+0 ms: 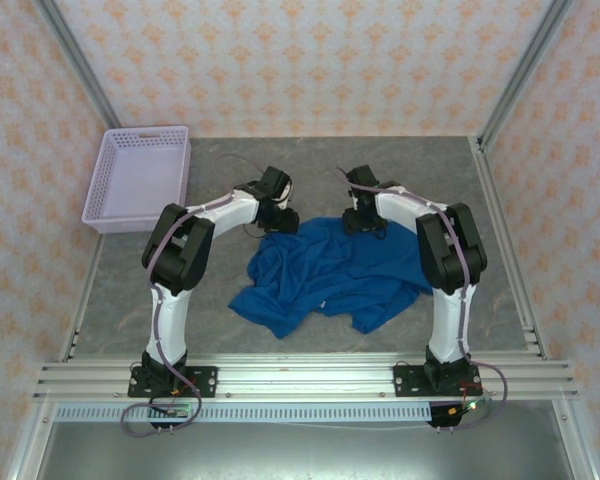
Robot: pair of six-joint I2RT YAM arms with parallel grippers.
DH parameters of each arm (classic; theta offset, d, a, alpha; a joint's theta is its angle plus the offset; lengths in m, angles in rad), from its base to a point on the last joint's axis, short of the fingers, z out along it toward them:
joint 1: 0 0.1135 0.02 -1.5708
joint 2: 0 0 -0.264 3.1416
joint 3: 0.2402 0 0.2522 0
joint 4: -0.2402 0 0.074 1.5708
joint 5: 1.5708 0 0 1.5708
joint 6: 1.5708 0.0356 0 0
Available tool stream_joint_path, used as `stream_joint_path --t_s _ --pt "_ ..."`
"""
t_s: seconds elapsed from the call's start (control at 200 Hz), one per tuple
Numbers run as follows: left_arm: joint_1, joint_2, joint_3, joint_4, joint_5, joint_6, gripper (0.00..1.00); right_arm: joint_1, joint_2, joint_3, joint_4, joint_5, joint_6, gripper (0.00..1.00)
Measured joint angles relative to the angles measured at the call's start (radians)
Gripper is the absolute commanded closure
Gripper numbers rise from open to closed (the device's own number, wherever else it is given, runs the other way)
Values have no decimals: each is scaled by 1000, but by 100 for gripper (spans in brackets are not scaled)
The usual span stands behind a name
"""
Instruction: Fold the inside-out t-shirt
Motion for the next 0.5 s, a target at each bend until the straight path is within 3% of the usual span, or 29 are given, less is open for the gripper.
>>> stream_joint_path --t_s 0.135,0.185,0.25,0.385,0.5 --pt "-1 -16 -19 10 2 -3 90 -5 21 42 -19 -2 -27 92" --pt "-2 -24 -20 13 2 -11 95 -11 24 47 -20 -6 -38 100" --pt "0 -43 -26 25 -1 -14 100 -22 22 48 -19 -5 -42 100" --pt "1 -134 -32 55 -6 -25 100 -47 -26 47 3 2 -54 100" --pt "6 -250 -25 93 -14 -25 100 -58 -154 47 57 8 -64 100"
